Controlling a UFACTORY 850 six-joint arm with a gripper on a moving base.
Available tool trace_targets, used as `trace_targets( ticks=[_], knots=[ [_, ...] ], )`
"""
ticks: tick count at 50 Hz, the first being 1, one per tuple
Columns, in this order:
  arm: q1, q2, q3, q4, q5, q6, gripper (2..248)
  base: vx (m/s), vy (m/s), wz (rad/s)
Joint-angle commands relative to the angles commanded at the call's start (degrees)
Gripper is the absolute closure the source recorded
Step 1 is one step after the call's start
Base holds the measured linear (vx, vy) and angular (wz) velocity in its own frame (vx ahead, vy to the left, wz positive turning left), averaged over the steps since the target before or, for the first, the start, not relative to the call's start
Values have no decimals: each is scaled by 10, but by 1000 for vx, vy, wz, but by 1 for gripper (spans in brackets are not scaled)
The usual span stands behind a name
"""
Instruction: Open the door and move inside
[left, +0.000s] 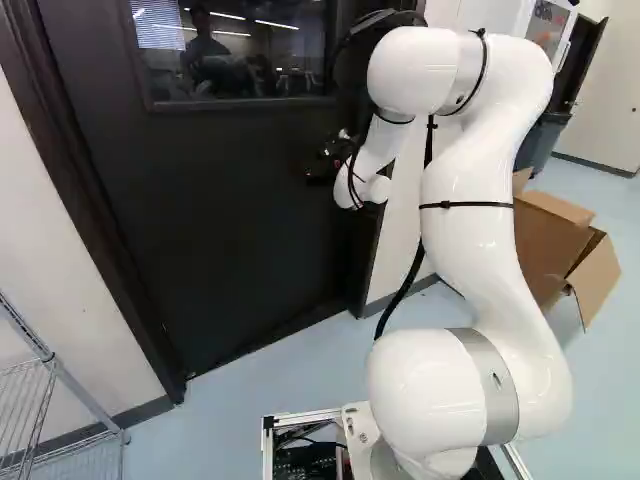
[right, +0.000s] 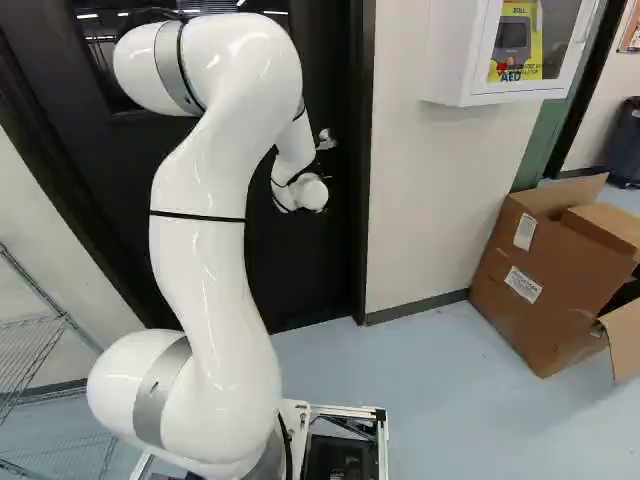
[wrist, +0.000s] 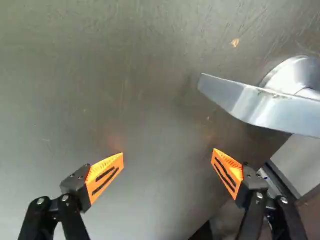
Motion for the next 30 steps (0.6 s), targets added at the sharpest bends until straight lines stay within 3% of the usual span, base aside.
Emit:
trace_targets(
  ticks=[30],
  knots=[
    [24,-83,-116,-6,0,0,3,0,0,0]
  ],
)
